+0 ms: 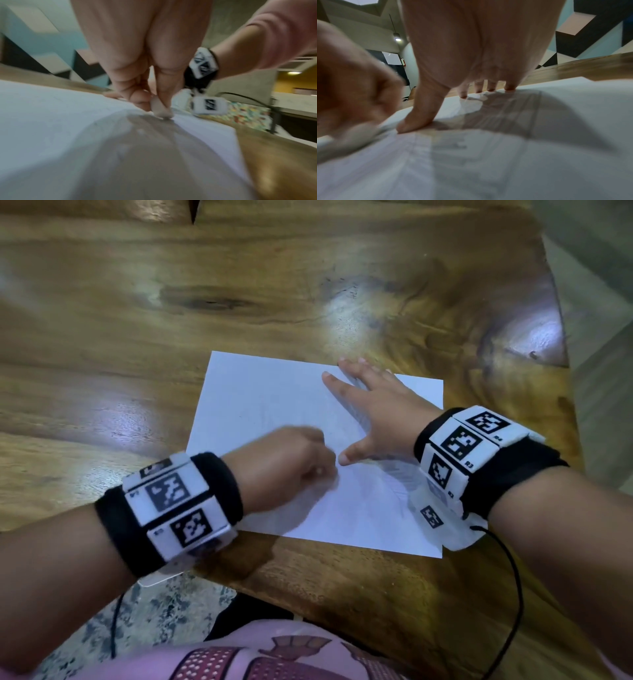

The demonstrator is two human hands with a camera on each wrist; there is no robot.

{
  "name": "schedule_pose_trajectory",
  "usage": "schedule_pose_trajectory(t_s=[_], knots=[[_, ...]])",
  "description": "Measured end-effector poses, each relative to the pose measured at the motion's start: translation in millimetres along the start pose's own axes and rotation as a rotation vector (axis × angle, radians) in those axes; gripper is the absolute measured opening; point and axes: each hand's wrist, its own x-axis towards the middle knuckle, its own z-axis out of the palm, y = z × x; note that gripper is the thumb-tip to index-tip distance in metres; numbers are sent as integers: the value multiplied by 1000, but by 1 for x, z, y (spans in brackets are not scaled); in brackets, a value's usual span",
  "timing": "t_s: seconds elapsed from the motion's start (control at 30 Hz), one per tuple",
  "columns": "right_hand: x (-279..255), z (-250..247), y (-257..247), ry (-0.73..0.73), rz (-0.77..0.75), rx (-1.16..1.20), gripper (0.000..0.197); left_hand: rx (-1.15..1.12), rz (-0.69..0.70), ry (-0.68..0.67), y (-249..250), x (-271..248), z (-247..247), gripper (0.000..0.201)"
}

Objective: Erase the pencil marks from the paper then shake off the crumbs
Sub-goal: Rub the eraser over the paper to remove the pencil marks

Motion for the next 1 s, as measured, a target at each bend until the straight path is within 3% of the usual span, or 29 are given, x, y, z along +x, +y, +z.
schedule_pose_trajectory(t_s=[0.1, 0.2, 0.27, 0.47, 0.77, 0.9, 1.0], knots=[[0, 0, -1, -1, -3, -1, 113, 10, -23, 64, -4, 4, 2, 12], [-1, -1, 0, -7, -1, -5, 114, 32, 35, -118, 4, -16, 14, 14], [-1, 0, 0, -3, 1, -3, 115, -18, 1, -198, 1, -21, 12, 11], [-9, 3, 2, 57, 38, 30, 114, -65, -244, 161, -24, -11, -16, 13], [-16, -3, 4, 27, 32, 105, 110, 32, -353, 350, -23, 52, -56, 18], [-15, -1, 5, 67, 34, 140, 111, 96, -340, 346, -16, 67, -54, 15], [-15, 0, 7, 60, 27, 124, 110, 22, -321, 173, -19, 56, -49, 11]])
